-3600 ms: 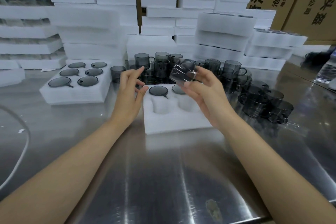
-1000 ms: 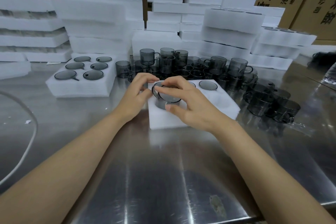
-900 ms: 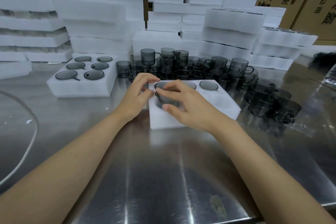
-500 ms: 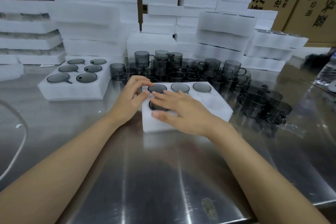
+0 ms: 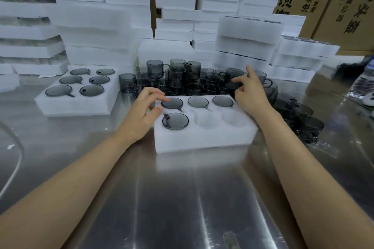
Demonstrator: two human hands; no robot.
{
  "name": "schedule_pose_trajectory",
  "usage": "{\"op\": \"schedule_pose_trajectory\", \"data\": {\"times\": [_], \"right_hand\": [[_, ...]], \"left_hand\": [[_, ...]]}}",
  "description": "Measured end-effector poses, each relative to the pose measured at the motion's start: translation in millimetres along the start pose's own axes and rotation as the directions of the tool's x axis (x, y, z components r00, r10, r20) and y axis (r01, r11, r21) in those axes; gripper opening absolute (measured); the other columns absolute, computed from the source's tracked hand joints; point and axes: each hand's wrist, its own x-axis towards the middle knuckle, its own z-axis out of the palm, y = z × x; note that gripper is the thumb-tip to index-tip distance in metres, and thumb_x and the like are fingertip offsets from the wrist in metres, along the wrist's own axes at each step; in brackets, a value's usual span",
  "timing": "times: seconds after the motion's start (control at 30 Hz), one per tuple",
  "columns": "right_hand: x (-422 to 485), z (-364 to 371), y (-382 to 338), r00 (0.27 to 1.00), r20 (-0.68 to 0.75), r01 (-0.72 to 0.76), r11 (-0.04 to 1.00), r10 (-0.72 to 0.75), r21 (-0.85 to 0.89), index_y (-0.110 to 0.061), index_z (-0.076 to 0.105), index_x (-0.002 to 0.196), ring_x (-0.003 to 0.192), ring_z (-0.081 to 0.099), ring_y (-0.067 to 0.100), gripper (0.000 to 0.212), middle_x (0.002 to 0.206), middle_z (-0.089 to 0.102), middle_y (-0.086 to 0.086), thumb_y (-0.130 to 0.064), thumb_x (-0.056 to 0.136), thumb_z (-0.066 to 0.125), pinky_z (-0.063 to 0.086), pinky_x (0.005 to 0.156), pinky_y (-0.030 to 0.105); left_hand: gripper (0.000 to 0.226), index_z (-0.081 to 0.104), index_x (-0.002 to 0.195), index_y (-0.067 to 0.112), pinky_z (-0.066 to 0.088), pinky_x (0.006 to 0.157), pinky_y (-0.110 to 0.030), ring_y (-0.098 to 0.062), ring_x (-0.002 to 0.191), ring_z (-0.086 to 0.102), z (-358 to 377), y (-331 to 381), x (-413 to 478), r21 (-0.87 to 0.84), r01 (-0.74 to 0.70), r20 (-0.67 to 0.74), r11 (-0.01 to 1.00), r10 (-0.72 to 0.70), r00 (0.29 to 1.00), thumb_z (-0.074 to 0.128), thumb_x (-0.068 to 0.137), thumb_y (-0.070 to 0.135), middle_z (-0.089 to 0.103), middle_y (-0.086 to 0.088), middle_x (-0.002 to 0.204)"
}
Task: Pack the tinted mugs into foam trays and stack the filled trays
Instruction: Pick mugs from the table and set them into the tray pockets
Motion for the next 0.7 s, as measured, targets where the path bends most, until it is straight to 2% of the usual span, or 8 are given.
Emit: {"op": "schedule_pose_trajectory", "data": {"times": [0.1,0.23,0.37,0.5,0.57,0.6,0.67,0.7], "right_hand": [[13.1,6.9,0.7,0.998,0.006,0.065,0.996,-0.064,-0.063,-0.01,0.062,0.113,0.116,0.055,0.027,0.029,0.16,0.017,0.002,-0.001,0.091,0.046,0.041,0.091,0.029],[17.6,15.6,10.5,0.99,0.064,0.129,0.986,-0.123,-0.103,-0.004,0.064,0.112,0.109,0.055,0.028,0.027,0.149,0.032,0.006,0.0,0.09,0.049,0.04,0.101,0.034],[12.5,14.2,8.4,0.984,-0.08,0.159,0.987,-0.159,-0.013,0.001,0.064,0.118,0.091,0.054,0.022,0.031,0.117,0.046,0.008,0.003,0.091,0.05,0.038,0.087,0.014],[1.7,0.5,-14.7,0.944,-0.325,0.127,0.967,-0.05,0.221,-0.012,0.067,0.088,0.073,0.057,0.005,0.008,0.104,0.06,0.009,-0.005,0.086,0.063,0.039,0.071,0.001],[-7.7,-9.3,-30.1,0.927,-0.366,0.141,0.833,0.078,0.536,-0.021,0.056,0.083,0.07,0.064,0.007,0.018,0.09,0.063,0.003,-0.008,0.083,0.068,0.05,0.072,0.013],[-14.1,-12.7,-37.6,0.936,-0.327,0.154,0.681,0.132,0.716,-0.021,0.053,0.086,0.068,0.066,0.01,0.021,0.086,0.062,0.001,-0.006,0.084,0.068,0.053,0.069,0.02],[-26.2,-9.0,-46.5,0.973,-0.177,0.101,0.411,0.151,0.906,-0.02,0.056,0.097,0.063,0.063,0.008,0.024,0.082,0.063,-0.002,0.0,0.087,0.064,0.051,0.064,0.019],[-32.1,-2.9,-49.0,0.986,-0.088,0.034,0.343,0.142,0.939,-0.019,0.059,0.101,0.062,0.061,0.007,0.025,0.079,0.064,-0.004,0.002,0.089,0.062,0.049,0.062,0.018]], "left_hand": [[0.027,0.065,0.106,0.01,0.038,0.085,-0.013,-0.001,0.109,0.049,-1.1,0.0,-0.5,0.024,-0.028,-0.024,0.999,0.028,0.999,0.048,0.087,0.017,0.051,0.0,0.118],[0.026,0.066,0.105,0.009,0.04,0.087,-0.02,-0.005,0.11,0.05,-1.4,-0.8,0.6,0.022,-0.032,-0.037,0.999,0.032,0.999,0.049,0.086,0.015,0.052,-0.002,0.117],[0.025,0.065,0.105,0.01,0.04,0.086,-0.018,-0.004,0.109,0.05,-2.0,-0.8,0.2,0.018,-0.022,-0.035,1.0,0.022,0.999,0.05,0.086,0.015,0.052,-0.001,0.117],[0.026,0.065,0.105,0.011,0.041,0.086,-0.019,-0.003,0.11,0.049,-2.5,1.4,-0.4,0.005,0.0,-0.017,1.0,0.001,1.0,0.049,0.086,0.017,0.051,-0.002,0.119],[0.025,0.065,0.104,0.013,0.041,0.086,-0.017,0.001,0.109,0.049,-2.3,2.3,-0.6,-0.002,0.007,-0.013,1.0,-0.007,1.0,0.049,0.086,0.018,0.05,0.0,0.118],[0.025,0.065,0.104,0.013,0.04,0.086,-0.016,0.002,0.108,0.048,-2.2,2.5,-0.7,-0.001,0.008,-0.012,1.0,-0.008,1.0,0.049,0.086,0.018,0.05,0.0,0.118],[0.024,0.065,0.104,0.013,0.04,0.086,-0.015,0.005,0.108,0.048,-2.2,3.0,-1.2,0.006,0.009,-0.011,1.0,-0.009,1.0,0.049,0.086,0.019,0.05,0.0,0.118],[0.025,0.065,0.104,0.013,0.04,0.086,-0.016,0.004,0.108,0.048,-2.1,3.5,-1.6,0.007,0.013,-0.011,1.0,-0.013,1.0,0.049,0.086,0.019,0.05,0.0,0.119]]}}
